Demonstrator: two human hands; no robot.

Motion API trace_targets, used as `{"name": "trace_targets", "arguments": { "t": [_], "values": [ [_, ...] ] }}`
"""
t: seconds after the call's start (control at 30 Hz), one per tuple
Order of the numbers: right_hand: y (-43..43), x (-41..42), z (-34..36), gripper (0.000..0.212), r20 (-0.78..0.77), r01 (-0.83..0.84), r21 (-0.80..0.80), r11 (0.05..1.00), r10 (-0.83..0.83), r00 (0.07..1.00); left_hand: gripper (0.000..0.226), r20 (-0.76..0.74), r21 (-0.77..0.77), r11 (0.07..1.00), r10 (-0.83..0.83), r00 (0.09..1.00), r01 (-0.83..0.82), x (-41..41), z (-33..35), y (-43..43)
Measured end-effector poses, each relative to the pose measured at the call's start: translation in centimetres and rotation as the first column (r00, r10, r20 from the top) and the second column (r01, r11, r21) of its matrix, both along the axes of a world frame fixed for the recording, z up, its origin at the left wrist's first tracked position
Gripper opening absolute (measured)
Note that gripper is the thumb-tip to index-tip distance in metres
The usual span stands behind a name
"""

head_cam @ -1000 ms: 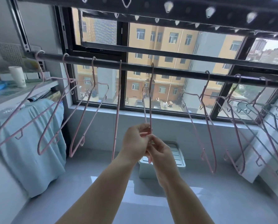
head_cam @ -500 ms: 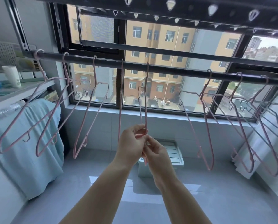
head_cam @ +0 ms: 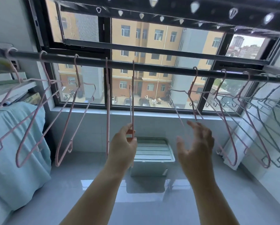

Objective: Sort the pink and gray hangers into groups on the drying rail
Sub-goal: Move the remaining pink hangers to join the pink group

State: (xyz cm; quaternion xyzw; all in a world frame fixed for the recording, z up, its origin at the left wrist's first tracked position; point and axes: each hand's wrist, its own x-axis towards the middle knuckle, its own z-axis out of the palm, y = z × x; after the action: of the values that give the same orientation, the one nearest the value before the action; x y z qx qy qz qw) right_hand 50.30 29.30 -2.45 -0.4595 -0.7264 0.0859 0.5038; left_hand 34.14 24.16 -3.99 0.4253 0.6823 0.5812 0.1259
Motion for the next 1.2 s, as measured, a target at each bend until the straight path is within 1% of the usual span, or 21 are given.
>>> {"name": "trace_targets", "arguments": {
  "t": [0.03, 0.07, 0.1, 0.13, 0.17, 0.2, 0.23, 0.3, 0.37, 0.4, 0.43, 0.47, 0.53, 0.6, 0.7, 0.87, 1.03, 1.2],
  "values": [
    [1.1, 1.2, 0.2, 0.051, 0.031, 0.089, -0.044, 0.995, -0.087, 0.996, 0.045, -0.016, -0.008, 1.000, 0.005, 1.000, -0.005, 0.3, -0.2, 0.0],
    [2.3, 2.3, 0.2, 0.053, 0.077, 0.124, -0.161, 0.979, -0.113, 0.991, 0.048, -0.027, -0.016, 1.000, 0.007, 1.000, -0.007, 0.7, -0.5, -0.1],
    [3.2, 2.9, 0.1, 0.055, 0.102, 0.107, -0.320, 0.941, -0.078, 0.992, 0.050, -0.034, -0.022, 1.000, 0.008, 0.999, -0.009, 1.2, -0.7, 0.0],
    [3.8, 3.2, 0.0, 0.055, 0.069, 0.039, -0.470, 0.882, -0.008, 0.998, 0.052, -0.041, -0.026, 1.000, 0.009, 0.999, -0.010, 1.7, -0.8, 0.0],
    [4.2, 3.2, -0.2, 0.051, -0.015, -0.064, -0.581, 0.811, 0.068, 0.998, 0.053, -0.050, -0.033, 0.999, 0.010, 0.999, -0.012, 2.1, -1.0, 0.1],
    [4.4, 3.0, -0.4, 0.044, -0.119, -0.173, -0.627, 0.760, 0.126, 0.985, 0.056, -0.060, -0.046, 0.999, 0.013, 0.998, -0.016, 2.6, -1.2, 0.1],
    [4.4, 2.7, -0.5, 0.036, -0.208, -0.260, -0.619, 0.741, 0.164, 0.964, 0.060, -0.069, -0.064, 0.998, 0.022, 0.997, -0.026, 2.9, -1.4, 0.1],
    [4.3, 1.8, -0.9, 0.027, -0.388, -0.381, -0.541, 0.749, 0.180, 0.904, 0.066, -0.115, -0.082, 0.993, 0.073, 0.991, -0.083, 3.7, -1.6, -0.1],
    [4.0, 1.1, -0.9, 0.025, -0.571, -0.461, -0.441, 0.770, 0.155, 0.806, 0.065, -0.228, 0.012, 0.985, 0.168, 0.959, -0.170, 4.4, -1.3, -0.5],
    [4.0, 0.7, -0.9, 0.025, -0.618, -0.476, -0.395, 0.786, 0.156, 0.771, 0.062, -0.272, 0.077, 0.979, 0.202, 0.941, -0.188, 4.8, -1.1, -0.7],
    [4.0, 0.2, -0.9, 0.026, -0.630, -0.479, -0.368, 0.797, 0.165, 0.759, 0.058, -0.294, 0.125, 0.975, 0.211, 0.932, -0.181, 5.2, -0.8, -0.9],
    [3.9, -0.2, -1.0, 0.026, -0.621, -0.480, -0.352, 0.803, 0.184, 0.762, 0.053, -0.295, 0.158, 0.975, 0.199, 0.934, -0.158, 5.6, -0.5, -1.0],
    [3.6, -1.1, -1.3, 0.025, -0.586, -0.489, -0.327, 0.809, 0.233, 0.776, 0.046, -0.253, 0.177, 0.980, 0.136, 0.958, -0.092, 6.5, 0.0, -1.2],
    [3.3, -1.8, -1.4, 0.026, -0.558, -0.492, -0.309, 0.814, 0.265, 0.787, 0.043, -0.197, 0.163, 0.985, 0.081, 0.977, -0.049, 7.2, 0.3, -1.2],
    [3.0, -2.6, -1.3, 0.029, -0.512, -0.503, -0.296, 0.812, 0.309, 0.801, 0.043, -0.134, 0.129, 0.991, 0.040, 0.990, -0.022, 8.0, 0.4, -1.3],
    [3.0, -4.2, -1.3, 0.023, -0.475, -0.557, -0.281, 0.781, 0.392, 0.788, 0.043, -0.097, 0.094, 0.994, 0.069, 0.993, -0.060, 8.4, -0.1, -2.2],
    [2.5, -5.1, -1.6, 0.030, -0.469, -0.586, -0.295, 0.755, 0.420, 0.777, 0.040, -0.063, 0.063, 0.995, 0.082, 0.995, -0.078, 7.8, -0.2, -2.3],
    [1.9, -5.8, -1.8, 0.030, -0.456, -0.582, -0.311, 0.751, 0.420, 0.785, 0.038, -0.035, 0.063, 0.995, 0.085, 0.996, -0.083, 7.1, -0.2, -2.1]
  ]
}}
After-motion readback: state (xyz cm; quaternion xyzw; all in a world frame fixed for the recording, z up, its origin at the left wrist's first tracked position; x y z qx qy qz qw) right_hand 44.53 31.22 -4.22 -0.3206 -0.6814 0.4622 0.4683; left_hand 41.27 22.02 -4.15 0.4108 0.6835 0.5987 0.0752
